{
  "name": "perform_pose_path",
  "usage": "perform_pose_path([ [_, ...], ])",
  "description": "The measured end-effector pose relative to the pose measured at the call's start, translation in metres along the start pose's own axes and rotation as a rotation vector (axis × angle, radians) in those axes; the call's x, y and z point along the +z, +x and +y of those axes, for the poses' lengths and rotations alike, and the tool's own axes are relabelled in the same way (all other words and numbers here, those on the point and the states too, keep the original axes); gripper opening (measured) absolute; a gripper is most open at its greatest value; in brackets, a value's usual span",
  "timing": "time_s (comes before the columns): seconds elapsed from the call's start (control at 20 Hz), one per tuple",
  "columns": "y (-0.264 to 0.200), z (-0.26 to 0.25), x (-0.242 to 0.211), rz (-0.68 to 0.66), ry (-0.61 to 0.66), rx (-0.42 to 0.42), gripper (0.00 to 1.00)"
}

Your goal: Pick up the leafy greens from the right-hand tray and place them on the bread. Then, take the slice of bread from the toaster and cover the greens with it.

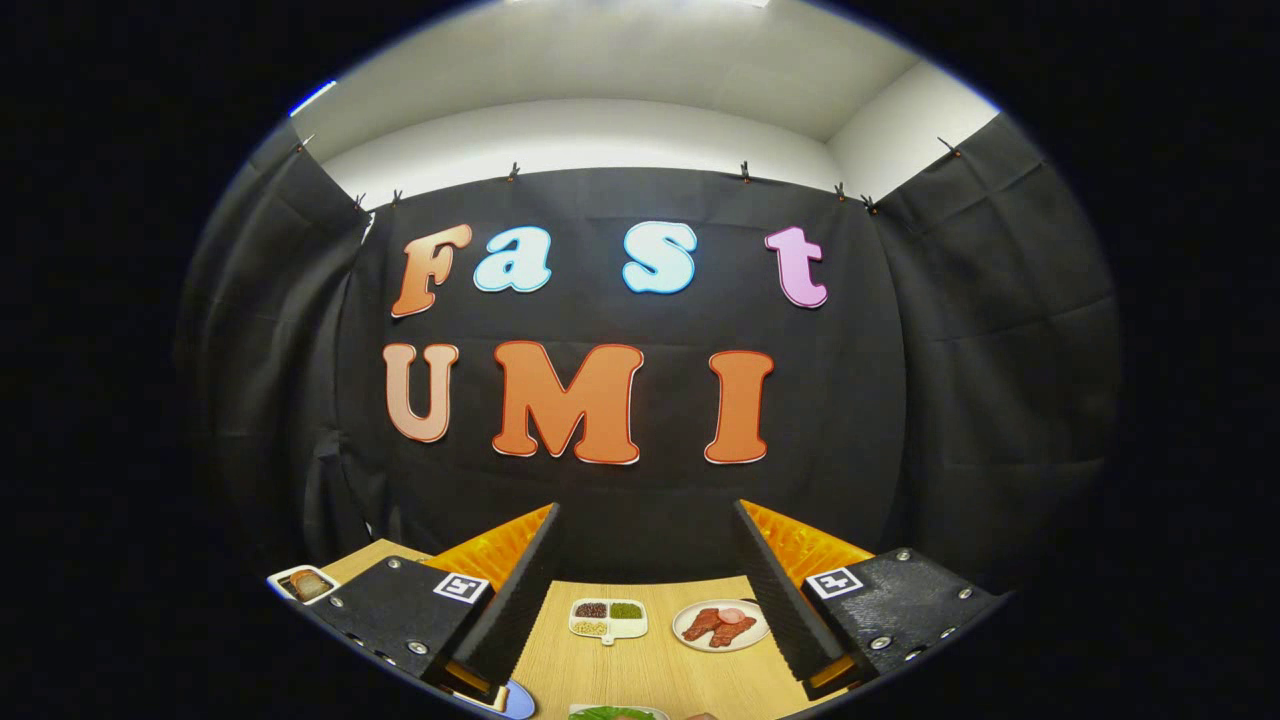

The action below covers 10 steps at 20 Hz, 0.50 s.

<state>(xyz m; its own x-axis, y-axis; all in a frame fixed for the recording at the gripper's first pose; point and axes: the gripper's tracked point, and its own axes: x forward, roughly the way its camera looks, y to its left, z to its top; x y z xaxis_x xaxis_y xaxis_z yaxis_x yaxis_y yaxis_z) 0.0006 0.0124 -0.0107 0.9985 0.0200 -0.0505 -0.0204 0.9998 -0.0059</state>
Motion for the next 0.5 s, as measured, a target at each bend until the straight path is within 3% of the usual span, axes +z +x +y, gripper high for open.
perform_pose_path([
  [0.5, -0.008, -0.014, -0.027, 0.063, -0.011, -0.014, 0.99],
])
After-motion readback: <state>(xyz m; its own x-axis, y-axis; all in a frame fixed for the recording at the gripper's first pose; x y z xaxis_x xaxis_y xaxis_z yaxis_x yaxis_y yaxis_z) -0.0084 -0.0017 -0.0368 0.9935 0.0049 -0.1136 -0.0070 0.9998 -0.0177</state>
